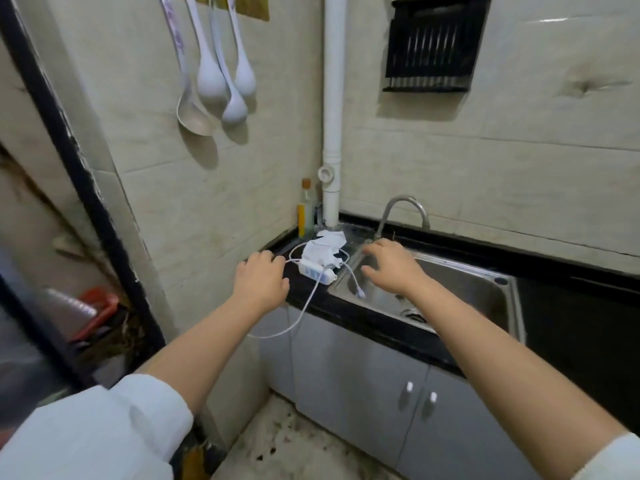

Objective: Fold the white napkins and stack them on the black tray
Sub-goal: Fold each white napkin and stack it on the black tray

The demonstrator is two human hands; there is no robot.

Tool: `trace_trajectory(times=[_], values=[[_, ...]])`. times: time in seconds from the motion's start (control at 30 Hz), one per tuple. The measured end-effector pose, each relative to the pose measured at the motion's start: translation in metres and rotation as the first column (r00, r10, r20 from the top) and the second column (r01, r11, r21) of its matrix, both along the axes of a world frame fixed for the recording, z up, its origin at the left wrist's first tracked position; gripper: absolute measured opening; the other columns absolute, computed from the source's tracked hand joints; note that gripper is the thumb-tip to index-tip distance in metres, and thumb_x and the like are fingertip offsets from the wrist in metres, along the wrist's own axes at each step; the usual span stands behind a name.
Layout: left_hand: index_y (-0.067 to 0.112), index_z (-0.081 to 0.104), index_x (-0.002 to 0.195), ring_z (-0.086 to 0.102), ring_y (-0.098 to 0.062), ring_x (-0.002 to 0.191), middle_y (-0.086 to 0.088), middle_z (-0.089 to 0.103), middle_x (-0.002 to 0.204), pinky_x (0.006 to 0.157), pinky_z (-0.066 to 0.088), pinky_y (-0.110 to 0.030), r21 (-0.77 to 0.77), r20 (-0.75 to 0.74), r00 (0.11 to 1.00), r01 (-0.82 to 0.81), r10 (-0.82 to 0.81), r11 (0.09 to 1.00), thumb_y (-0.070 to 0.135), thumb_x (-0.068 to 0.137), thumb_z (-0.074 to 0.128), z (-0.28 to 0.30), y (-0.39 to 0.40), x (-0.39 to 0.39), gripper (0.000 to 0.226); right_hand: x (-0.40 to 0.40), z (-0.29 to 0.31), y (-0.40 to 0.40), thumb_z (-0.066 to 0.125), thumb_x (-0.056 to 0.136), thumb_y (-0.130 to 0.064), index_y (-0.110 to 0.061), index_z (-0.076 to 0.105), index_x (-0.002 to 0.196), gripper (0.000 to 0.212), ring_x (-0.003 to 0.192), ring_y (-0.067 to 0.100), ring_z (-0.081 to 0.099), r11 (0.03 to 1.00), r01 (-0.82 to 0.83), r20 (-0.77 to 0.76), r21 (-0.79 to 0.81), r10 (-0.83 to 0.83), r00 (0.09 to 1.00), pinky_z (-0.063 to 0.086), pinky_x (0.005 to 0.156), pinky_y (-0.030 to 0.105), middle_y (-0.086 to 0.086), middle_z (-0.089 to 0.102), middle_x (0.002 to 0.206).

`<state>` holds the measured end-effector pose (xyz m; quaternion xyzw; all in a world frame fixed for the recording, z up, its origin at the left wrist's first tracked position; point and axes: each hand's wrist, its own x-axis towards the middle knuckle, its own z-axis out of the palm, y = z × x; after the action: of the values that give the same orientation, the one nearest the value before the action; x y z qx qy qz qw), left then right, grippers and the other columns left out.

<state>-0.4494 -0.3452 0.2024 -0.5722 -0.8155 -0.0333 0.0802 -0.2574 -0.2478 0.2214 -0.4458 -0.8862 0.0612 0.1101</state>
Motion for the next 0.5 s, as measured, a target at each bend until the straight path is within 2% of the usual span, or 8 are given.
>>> trace_trajectory(times=[0.13,0.3,0.5], values=[[0.01,0.046,0.127,0.043,-0.031,0.123,-0.012,0.048,0.13,0.098,0.039,-0.041,-0.053,0.017,1.0,0.021,-0.021,0.998,0.029,0.092,0.044,-0.033,0.093,-0.052,0.04,-0.05,-0.039,0.094,0.05,0.088,-0.024,-0.012,0.05,0.126,0.04,0.12,0.03,0.046,0.999,-0.003,0.033,-0.046,0.005,0.999,0.042,0.098,0.04,0.014,0.051,0.127],[0.011,0.046,0.128,0.043,-0.029,0.123,-0.01,0.047,0.131,0.095,0.041,-0.04,-0.116,0.062,0.993,0.107,-0.1,0.988,0.028,0.093,0.044,-0.069,0.209,-0.103,0.04,-0.109,-0.081,0.207,0.049,0.088,-0.019,-0.01,0.05,0.125,0.039,0.12,0.032,0.045,0.986,0.071,0.089,-0.149,-0.059,0.994,0.042,0.095,0.041,0.015,0.05,0.127],[0.009,0.05,0.122,0.048,-0.029,0.117,-0.01,0.051,0.127,0.09,0.044,-0.039,-0.255,0.204,0.961,0.237,-0.187,0.937,0.025,0.093,0.045,-0.124,0.306,-0.117,0.034,-0.143,-0.144,0.286,0.051,0.086,-0.014,-0.011,0.056,0.122,0.037,0.117,0.031,0.049,0.958,0.045,0.162,-0.282,0.001,0.987,0.042,0.094,0.038,0.013,0.056,0.123]])
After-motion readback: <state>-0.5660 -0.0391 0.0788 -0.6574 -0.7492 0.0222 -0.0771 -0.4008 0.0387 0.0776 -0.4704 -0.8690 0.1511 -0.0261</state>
